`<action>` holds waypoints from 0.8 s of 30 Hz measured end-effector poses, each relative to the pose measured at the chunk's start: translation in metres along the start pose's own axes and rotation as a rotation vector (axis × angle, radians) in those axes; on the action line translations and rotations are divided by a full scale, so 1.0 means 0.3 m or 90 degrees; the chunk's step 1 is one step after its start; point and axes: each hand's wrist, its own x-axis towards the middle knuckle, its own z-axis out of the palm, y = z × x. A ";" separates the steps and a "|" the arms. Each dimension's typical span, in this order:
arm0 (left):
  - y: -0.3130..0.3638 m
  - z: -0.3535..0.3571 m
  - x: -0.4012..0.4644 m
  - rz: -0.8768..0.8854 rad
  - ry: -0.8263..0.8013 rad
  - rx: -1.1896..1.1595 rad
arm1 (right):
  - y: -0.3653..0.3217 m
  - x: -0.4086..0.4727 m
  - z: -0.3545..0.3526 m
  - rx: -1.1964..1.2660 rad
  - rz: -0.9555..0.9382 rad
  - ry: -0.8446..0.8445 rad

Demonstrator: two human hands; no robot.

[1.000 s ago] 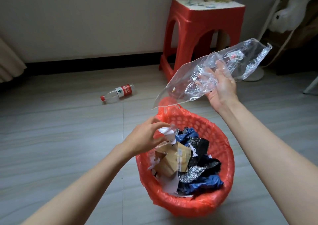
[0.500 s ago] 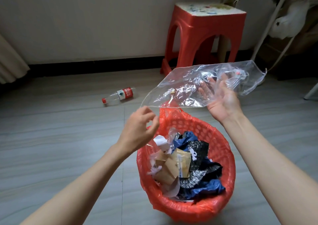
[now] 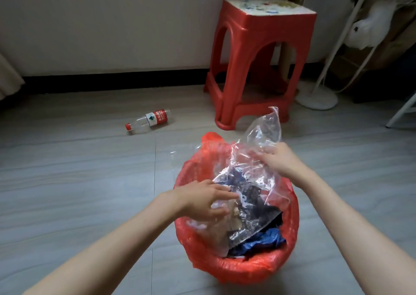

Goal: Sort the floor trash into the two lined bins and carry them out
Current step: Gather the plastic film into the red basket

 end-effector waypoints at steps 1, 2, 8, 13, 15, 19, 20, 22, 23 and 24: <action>-0.003 0.016 0.006 0.005 -0.025 -0.016 | 0.003 -0.002 0.024 -0.128 -0.014 0.003; -0.006 0.025 0.008 0.010 -0.035 -0.026 | 0.002 -0.010 0.051 -0.238 -0.014 0.018; -0.034 -0.016 -0.019 -0.081 0.152 0.048 | 0.066 -0.059 0.170 -0.673 -0.200 -0.001; 0.001 0.010 -0.011 -0.047 0.493 0.061 | 0.097 -0.063 0.208 -0.767 -0.233 -0.024; 0.014 0.035 0.006 -0.006 0.434 0.144 | 0.111 -0.069 0.235 -0.759 -0.253 -0.040; 0.023 0.060 0.021 -0.036 0.167 0.138 | 0.150 -0.085 0.224 -0.760 -0.259 -0.072; 0.017 0.071 0.021 -0.079 0.084 0.120 | 0.153 -0.096 0.216 -0.769 -0.232 -0.113; 0.015 0.079 0.023 -0.125 -0.016 0.175 | 0.144 -0.117 0.205 -0.768 -0.223 -0.144; 0.013 0.083 0.026 -0.136 -0.042 0.192 | 0.138 -0.123 0.203 -0.764 -0.233 -0.150; 0.006 0.094 0.031 -0.145 -0.061 0.197 | 0.127 -0.131 0.196 -0.747 -0.240 -0.162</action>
